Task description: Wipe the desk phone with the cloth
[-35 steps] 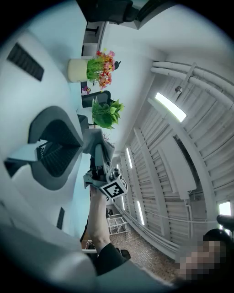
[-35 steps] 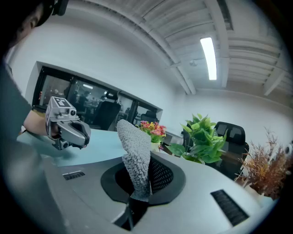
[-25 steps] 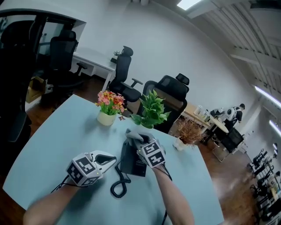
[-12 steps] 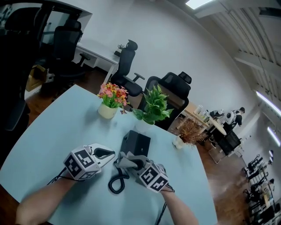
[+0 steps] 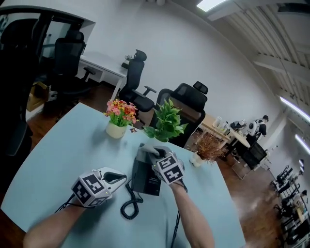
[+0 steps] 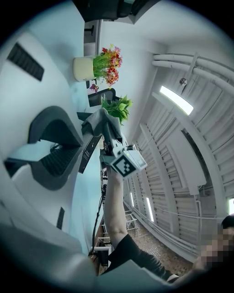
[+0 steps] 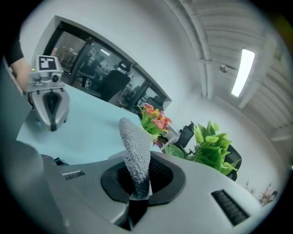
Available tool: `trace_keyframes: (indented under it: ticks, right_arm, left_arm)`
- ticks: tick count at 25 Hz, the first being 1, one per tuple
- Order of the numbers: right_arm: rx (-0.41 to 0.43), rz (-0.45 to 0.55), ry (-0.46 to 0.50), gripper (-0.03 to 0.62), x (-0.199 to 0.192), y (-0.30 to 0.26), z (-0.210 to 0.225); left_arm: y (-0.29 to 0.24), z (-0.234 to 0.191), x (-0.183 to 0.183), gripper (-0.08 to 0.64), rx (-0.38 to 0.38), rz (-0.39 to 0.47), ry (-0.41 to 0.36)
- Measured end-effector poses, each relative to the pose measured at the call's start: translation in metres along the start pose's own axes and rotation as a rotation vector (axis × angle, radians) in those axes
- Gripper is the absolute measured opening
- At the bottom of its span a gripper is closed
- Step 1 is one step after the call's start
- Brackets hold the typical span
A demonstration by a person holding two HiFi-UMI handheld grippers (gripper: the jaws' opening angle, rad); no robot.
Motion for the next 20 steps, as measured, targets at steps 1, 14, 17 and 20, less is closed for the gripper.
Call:
trace_keyframes:
  ticks: [1,14,17,20]
  right_arm:
    - [-0.005,-0.016,-0.016,-0.006,-0.005,-0.008,0.004]
    - [0.327,-0.073,0.215,-0.008,-0.042,0.074,-0.137]
    - [0.420,-0.118,0.280,-0.008,-0.051,0.094,-0.156]
    - [0.316,-0.079,0.212,-0.008,-0.038,0.088,-0.111]
  left_arm:
    - [-0.001,0.001,-0.001,-0.005,0.000,0.000,0.000]
    - [0.001,0.005,0.000,-0.005,-0.007,-0.019,-0.013]
    - [0.000,0.005,-0.001,-0.005,-0.008,-0.019,-0.010]
    - [0.000,0.005,0.000,-0.005,-0.010,-0.019,-0.009]
Point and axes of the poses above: the fingertips, and each gripper's own axes: y backward along the fingers, z to its right, x out of its top, the point moved 2 cm from there along y, backward along the fingers
